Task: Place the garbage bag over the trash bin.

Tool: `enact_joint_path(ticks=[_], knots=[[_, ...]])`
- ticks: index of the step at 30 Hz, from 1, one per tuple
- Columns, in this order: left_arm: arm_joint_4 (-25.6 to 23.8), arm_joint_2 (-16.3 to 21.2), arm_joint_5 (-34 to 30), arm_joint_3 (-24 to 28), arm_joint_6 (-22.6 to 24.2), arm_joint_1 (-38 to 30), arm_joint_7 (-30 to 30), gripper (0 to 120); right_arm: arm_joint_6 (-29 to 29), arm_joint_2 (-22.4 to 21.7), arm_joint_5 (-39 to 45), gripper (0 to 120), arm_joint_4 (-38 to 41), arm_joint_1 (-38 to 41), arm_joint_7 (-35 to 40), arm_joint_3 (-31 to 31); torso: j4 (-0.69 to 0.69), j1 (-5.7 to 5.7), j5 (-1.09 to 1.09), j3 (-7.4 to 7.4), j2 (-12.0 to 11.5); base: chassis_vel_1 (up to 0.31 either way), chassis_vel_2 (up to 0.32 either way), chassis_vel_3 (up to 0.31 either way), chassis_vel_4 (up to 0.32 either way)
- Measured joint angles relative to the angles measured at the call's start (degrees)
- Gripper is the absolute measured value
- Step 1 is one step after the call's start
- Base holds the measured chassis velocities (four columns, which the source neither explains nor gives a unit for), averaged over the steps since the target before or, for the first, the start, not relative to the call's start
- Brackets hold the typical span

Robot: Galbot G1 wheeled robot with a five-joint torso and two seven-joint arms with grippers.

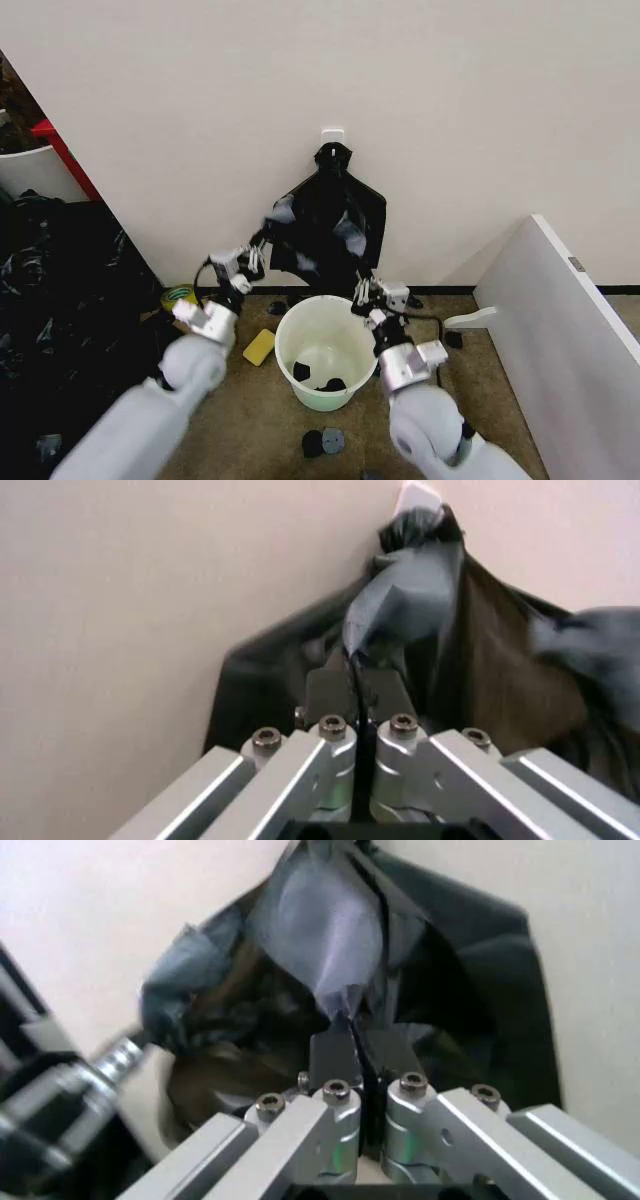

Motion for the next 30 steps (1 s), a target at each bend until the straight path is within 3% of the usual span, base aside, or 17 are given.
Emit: enact_joint_path(ticks=[3, 7, 11, 18, 22, 30], knots=[[-4.31, -0.53, 4.22, -3.7, 0.01, 7.25, -2.53, 0, -0.59, -2.95, 3.86, 0, 7.15, -3.57, 2.44, -1.09, 0.0, 0.0, 0.02, 0.0, 0.01, 0.0, 0.0, 0.0, 0.0], [-5.67, -0.64, 5.59, -5.55, 0.0, 9.62, -2.86, 0, -0.66, -4.07, 4.51, 0, 9.11, -4.66, 2.87, -0.92, 0.01, 0.0, 0.01, 0.0, 0.0, 0.0, 0.0, 0.0, 0.0], [-11.16, -1.99, 10.67, -11.84, -0.38, 17.9, -3.15, 0, -0.67, -10.3, 4.05, 0, 14.76, -9.11, 3.83, 0.93, 0.0, 0.0, -0.01, 0.0, 0.0, 0.0, 0.0, 0.0, 0.0], [-21.3, -2.62, 11.7, -15.81, 1.23, 26.95, -3.13, 0, -1.12, -15.41, 5.05, 0, 17.34, -8.84, 3.93, 5.15, 0.01, 0.01, 0.01, 0.01, 0.01, 0.0, 0.0, 0.0, 0.0], [-23.41, -2.64, 12.4, -16.21, 1.53, 29.22, -2.71, 0, -1.87, -17.37, 5.9, 0, 17.55, -7.99, 3.06, 6.95, 0.0, 0.01, 0.0, 0.01, 0.0, 0.0, 0.0, 0.0, 0.0], [-22.64, -4.45, 14.93, -13.64, 1.5, 29.8, -1.65, 0, -2.13, -18.24, 6.11, 0, 15.21, -6.3, 2.19, 7.96, 0.0, 0.01, 0.0, 0.02, 0.0, 0.0, 0.0, 0.0, 0.0]])
